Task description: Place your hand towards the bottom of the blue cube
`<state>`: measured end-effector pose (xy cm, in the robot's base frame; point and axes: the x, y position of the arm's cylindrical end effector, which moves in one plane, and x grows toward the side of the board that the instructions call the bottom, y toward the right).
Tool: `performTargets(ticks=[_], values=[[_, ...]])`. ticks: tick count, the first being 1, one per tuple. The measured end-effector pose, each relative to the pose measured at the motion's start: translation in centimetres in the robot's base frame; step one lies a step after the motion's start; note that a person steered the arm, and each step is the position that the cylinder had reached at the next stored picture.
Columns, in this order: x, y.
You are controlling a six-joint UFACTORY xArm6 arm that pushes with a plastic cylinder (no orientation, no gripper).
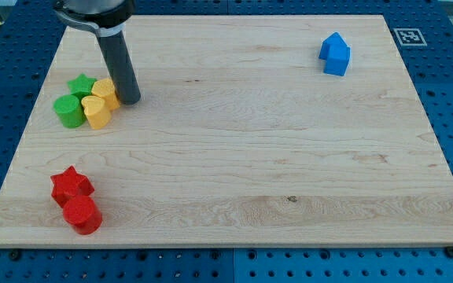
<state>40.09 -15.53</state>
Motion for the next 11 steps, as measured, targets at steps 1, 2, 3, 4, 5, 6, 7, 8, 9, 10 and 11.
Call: performTargets(ticks=[1,2,3,4,5,6,7,8,9,10,11], values=[[0.0,3.5],[0.0,5.9],[0.8,9.3],[0.9,10.7],[1.2,11.1],[3.4,13.9],[5.8,17.5],[7.5,21.5],[8.6,25.5],[9.0,28.9],[9.0,29.9]])
